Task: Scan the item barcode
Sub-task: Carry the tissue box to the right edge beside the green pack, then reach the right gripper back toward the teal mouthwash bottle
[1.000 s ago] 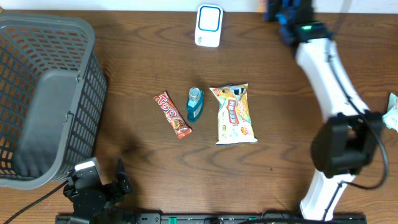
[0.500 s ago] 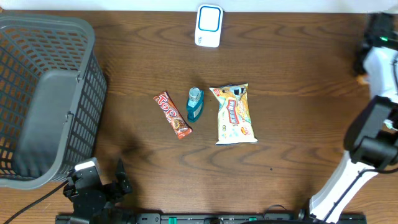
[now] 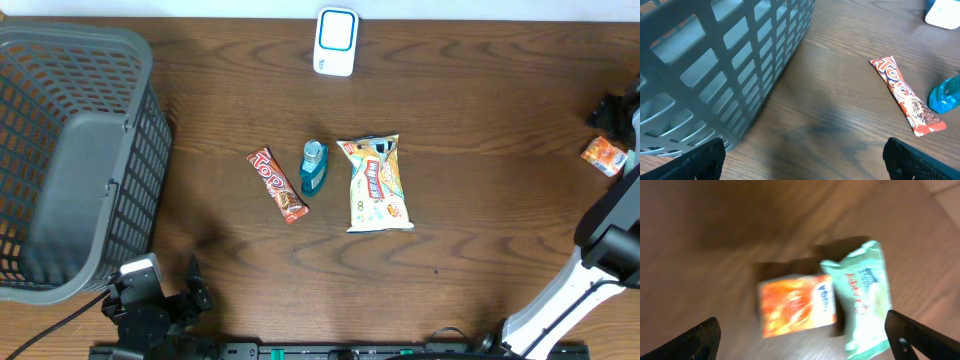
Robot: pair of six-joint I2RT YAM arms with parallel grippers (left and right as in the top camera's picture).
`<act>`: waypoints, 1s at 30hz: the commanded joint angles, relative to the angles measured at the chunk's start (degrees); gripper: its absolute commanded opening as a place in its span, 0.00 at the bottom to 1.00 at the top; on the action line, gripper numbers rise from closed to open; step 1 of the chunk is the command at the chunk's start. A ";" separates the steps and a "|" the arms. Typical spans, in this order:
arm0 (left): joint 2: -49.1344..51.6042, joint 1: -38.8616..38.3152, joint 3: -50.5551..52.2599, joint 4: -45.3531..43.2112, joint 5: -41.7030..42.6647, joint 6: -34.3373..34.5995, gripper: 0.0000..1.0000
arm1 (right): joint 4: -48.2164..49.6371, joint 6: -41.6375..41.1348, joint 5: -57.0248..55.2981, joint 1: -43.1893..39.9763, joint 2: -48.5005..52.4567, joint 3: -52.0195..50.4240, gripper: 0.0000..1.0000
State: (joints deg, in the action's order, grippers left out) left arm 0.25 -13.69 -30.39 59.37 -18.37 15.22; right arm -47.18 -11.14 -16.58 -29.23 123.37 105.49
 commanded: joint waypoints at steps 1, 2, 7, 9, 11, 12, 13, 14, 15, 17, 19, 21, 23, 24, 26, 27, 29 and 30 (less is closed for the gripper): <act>-0.09 0.13 -0.15 -0.04 -0.76 0.11 0.98 | -0.50 -1.22 10.08 1.20 -9.99 0.22 0.99; -0.09 0.13 -0.15 -0.04 -0.76 0.11 0.98 | -1.31 -2.40 14.43 1.49 -12.17 0.22 0.99; -0.09 0.13 -0.15 -0.04 -0.76 0.11 0.98 | -8.11 -8.66 32.68 4.31 -19.71 0.22 0.99; -0.09 0.13 -0.15 -0.04 -0.76 0.11 0.98 | -9.99 -9.22 38.34 6.54 -21.27 0.22 0.99; -0.09 0.13 -0.15 -0.04 -0.76 0.11 0.98 | -12.39 -9.22 43.36 9.70 -22.16 0.22 0.99; -0.09 0.13 -0.15 -0.04 -0.76 0.11 0.98 | -14.23 -9.16 45.83 11.91 -22.25 0.22 0.99; -0.09 0.13 -0.15 -0.04 -0.76 0.11 0.98 | -15.65 -9.16 47.19 13.81 -22.23 0.22 0.99; -0.09 0.13 -0.15 -0.04 -0.76 0.11 0.98 | -17.29 -9.16 48.24 16.22 -22.10 0.20 0.99; -0.09 0.13 -0.15 -0.04 -0.76 0.11 0.98 | -18.78 -9.14 48.15 18.60 -21.99 0.20 0.99; -0.09 0.13 -0.15 -0.04 -0.76 0.11 0.99 | -21.35 -9.25 46.53 22.88 -21.99 0.20 0.99; -0.09 0.13 -0.15 -0.04 -0.76 0.11 0.98 | -23.47 -12.31 45.24 26.58 -21.99 0.20 0.99; -0.09 0.13 -0.15 -0.04 -0.76 0.11 0.98 | -25.57 -18.53 45.62 30.49 -21.99 0.20 0.99; -0.09 0.13 -0.15 -0.04 -0.76 0.11 0.99 | -25.62 -19.43 45.59 33.77 -21.99 0.20 0.99; -0.09 0.13 -0.15 -0.04 -0.76 0.11 0.98 | -24.81 -16.57 45.59 35.30 -21.99 0.20 0.99; -0.09 0.13 -0.15 -0.04 -0.76 0.11 0.98 | -23.26 -5.29 45.64 38.82 -22.01 0.20 0.99; -0.09 0.13 -0.15 -0.04 -0.76 0.11 0.98 | -22.99 0.50 45.59 40.39 -22.01 0.20 0.99; -0.09 0.13 -0.15 -0.04 -0.76 0.11 0.98 | -22.88 13.35 45.59 43.60 -22.01 0.20 0.99; -0.09 0.13 -0.15 -0.04 -0.76 0.11 0.98 | -22.93 18.84 45.29 44.74 -22.01 0.20 0.99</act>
State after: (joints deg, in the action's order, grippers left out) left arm 0.25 -13.69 -30.39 59.37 -18.37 15.22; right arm -70.15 -11.75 28.27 12.34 101.60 105.91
